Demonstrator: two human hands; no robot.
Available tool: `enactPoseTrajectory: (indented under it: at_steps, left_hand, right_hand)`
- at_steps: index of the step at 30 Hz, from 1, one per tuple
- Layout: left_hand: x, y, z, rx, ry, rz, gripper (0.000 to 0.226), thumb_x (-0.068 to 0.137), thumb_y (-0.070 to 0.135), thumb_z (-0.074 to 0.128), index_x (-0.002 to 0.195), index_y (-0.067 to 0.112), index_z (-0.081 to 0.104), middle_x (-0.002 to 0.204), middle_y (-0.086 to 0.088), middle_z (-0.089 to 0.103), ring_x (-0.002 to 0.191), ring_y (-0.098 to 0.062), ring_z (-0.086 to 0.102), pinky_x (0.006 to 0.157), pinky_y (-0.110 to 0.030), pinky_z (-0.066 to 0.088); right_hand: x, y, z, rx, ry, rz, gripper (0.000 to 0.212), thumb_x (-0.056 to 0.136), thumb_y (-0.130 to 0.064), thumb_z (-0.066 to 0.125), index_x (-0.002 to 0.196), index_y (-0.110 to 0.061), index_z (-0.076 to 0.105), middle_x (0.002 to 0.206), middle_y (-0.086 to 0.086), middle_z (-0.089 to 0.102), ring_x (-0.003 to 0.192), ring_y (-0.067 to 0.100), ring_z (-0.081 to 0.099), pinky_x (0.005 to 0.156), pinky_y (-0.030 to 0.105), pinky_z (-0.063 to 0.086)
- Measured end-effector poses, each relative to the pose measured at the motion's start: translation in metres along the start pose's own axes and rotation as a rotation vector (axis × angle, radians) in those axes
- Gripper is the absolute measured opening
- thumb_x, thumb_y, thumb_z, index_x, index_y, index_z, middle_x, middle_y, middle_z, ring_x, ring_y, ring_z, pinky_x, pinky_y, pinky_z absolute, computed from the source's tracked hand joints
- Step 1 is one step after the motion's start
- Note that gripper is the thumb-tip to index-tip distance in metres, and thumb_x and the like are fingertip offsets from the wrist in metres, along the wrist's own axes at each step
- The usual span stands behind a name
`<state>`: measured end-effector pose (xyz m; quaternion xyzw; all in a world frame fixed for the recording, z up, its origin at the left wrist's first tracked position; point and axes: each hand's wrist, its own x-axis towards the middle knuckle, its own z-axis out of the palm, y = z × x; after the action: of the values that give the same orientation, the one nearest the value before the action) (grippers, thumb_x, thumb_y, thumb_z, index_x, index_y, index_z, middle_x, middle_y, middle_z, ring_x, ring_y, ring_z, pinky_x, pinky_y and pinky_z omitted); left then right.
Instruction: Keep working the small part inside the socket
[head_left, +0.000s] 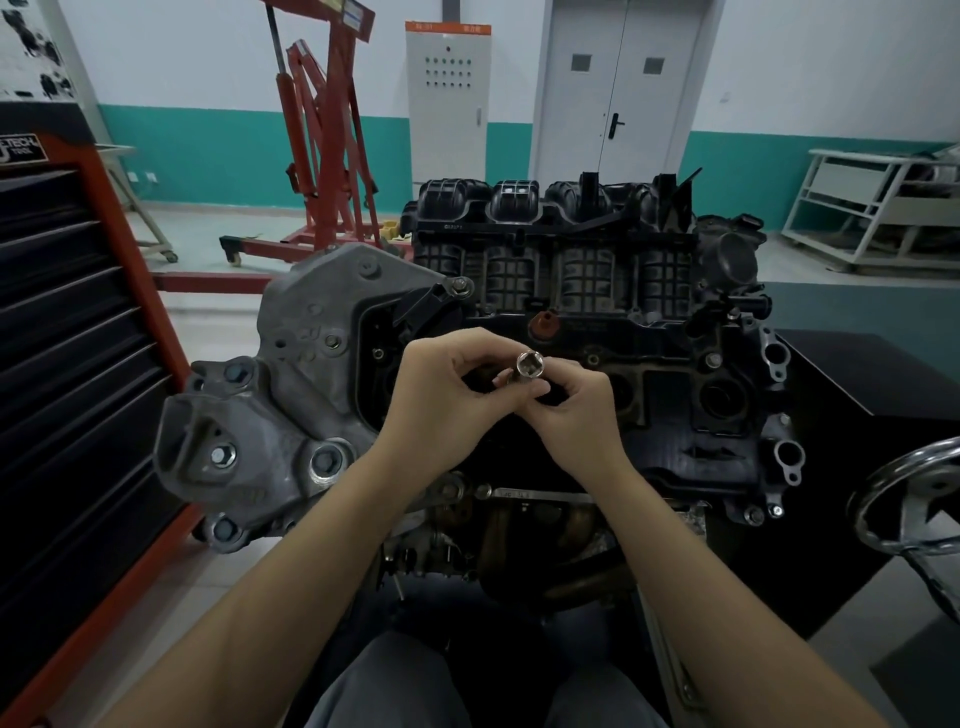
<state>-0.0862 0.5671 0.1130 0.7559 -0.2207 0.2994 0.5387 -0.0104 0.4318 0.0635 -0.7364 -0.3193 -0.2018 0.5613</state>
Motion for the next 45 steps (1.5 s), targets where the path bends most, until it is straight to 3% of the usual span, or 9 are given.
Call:
enactPoseTrajectory:
  at_steps: [8, 15, 18, 21, 27, 30, 35, 40, 45]
  left_hand:
    - [-0.0011, 0.002, -0.0059, -0.209, -0.139, -0.031, 0.034, 0.079, -0.012, 0.069, 0.103, 0.012, 0.07, 0.097, 0.0, 0.074, 0.098, -0.017, 0.071, 0.087, -0.026, 0.053]
    - [-0.0044, 0.0016, 0.0026, 0.021, 0.067, -0.024, 0.021, 0.072, 0.002, 0.081, 0.086, 0.016, 0.076, 0.085, 0.004, 0.075, 0.085, -0.011, 0.072, 0.079, -0.029, 0.057]
    - [-0.0027, 0.0012, -0.0005, -0.076, -0.025, -0.035, 0.029, 0.076, -0.006, 0.075, 0.096, 0.015, 0.074, 0.092, 0.005, 0.075, 0.091, -0.011, 0.072, 0.082, -0.022, 0.054]
    - [-0.0024, 0.0002, -0.0035, -0.131, -0.1, -0.041, 0.032, 0.078, -0.009, 0.071, 0.102, 0.012, 0.071, 0.097, -0.003, 0.074, 0.096, -0.018, 0.071, 0.087, -0.029, 0.054]
    - [-0.0024, 0.0029, 0.0001, 0.07, 0.033, -0.022, 0.022, 0.071, 0.002, 0.082, 0.088, 0.013, 0.076, 0.087, 0.004, 0.074, 0.086, -0.011, 0.071, 0.08, -0.029, 0.057]
    - [-0.0023, 0.0045, -0.001, 0.001, 0.002, -0.026, 0.028, 0.076, -0.005, 0.076, 0.096, 0.014, 0.074, 0.092, 0.006, 0.074, 0.09, -0.007, 0.071, 0.081, -0.019, 0.054]
    - [-0.0036, 0.0028, -0.0051, -0.125, -0.072, -0.061, 0.032, 0.077, -0.01, 0.073, 0.102, 0.01, 0.071, 0.097, -0.004, 0.074, 0.097, -0.015, 0.07, 0.088, -0.026, 0.054]
    - [-0.004, 0.0015, -0.0019, -0.034, 0.041, -0.054, 0.027, 0.068, 0.001, 0.083, 0.084, 0.021, 0.074, 0.085, 0.002, 0.075, 0.084, -0.011, 0.072, 0.079, -0.024, 0.057]
    - [-0.0029, -0.0007, -0.0047, -0.142, -0.036, -0.019, 0.031, 0.077, -0.009, 0.073, 0.098, 0.013, 0.072, 0.095, -0.005, 0.075, 0.095, -0.02, 0.071, 0.087, -0.03, 0.055]
  right_hand:
    - [0.0, -0.0013, -0.0016, -0.006, -0.039, -0.047, 0.018, 0.079, -0.012, 0.073, 0.097, -0.007, 0.074, 0.092, 0.002, 0.073, 0.093, 0.022, 0.065, 0.088, 0.044, 0.05]
    - [-0.0004, -0.0016, 0.0004, -0.013, -0.027, -0.014, 0.017, 0.079, -0.012, 0.077, 0.095, -0.009, 0.075, 0.093, 0.0, 0.074, 0.096, 0.017, 0.066, 0.092, 0.039, 0.048]
    - [-0.0015, -0.0031, -0.0019, -0.019, -0.072, -0.067, 0.02, 0.08, -0.017, 0.072, 0.1, -0.016, 0.071, 0.096, -0.002, 0.072, 0.097, 0.018, 0.065, 0.091, 0.035, 0.048]
    - [-0.0008, -0.002, -0.0001, -0.014, -0.048, -0.039, 0.017, 0.079, -0.014, 0.073, 0.096, -0.015, 0.073, 0.09, 0.0, 0.072, 0.093, 0.022, 0.065, 0.085, 0.038, 0.051]
    - [0.0003, -0.0001, 0.0025, -0.031, -0.001, -0.007, 0.015, 0.076, -0.011, 0.078, 0.091, -0.011, 0.075, 0.089, -0.004, 0.074, 0.094, 0.015, 0.064, 0.086, 0.024, 0.047]
    - [-0.0007, -0.0003, 0.0, -0.048, -0.047, -0.034, 0.02, 0.08, -0.012, 0.075, 0.1, -0.01, 0.073, 0.094, -0.005, 0.072, 0.097, 0.014, 0.063, 0.088, 0.025, 0.046]
    - [-0.0005, -0.0018, 0.0018, -0.027, -0.005, 0.003, 0.016, 0.078, -0.011, 0.077, 0.093, -0.01, 0.075, 0.086, 0.001, 0.073, 0.091, 0.021, 0.064, 0.085, 0.04, 0.051]
    - [-0.0001, -0.0012, 0.0, -0.019, -0.023, 0.003, 0.015, 0.077, -0.014, 0.078, 0.092, -0.013, 0.074, 0.09, -0.004, 0.073, 0.094, 0.016, 0.065, 0.088, 0.031, 0.047]
    - [0.0001, -0.001, -0.0005, -0.071, -0.075, -0.04, 0.017, 0.084, -0.016, 0.072, 0.099, -0.009, 0.074, 0.094, -0.001, 0.073, 0.097, 0.02, 0.064, 0.091, 0.03, 0.046]
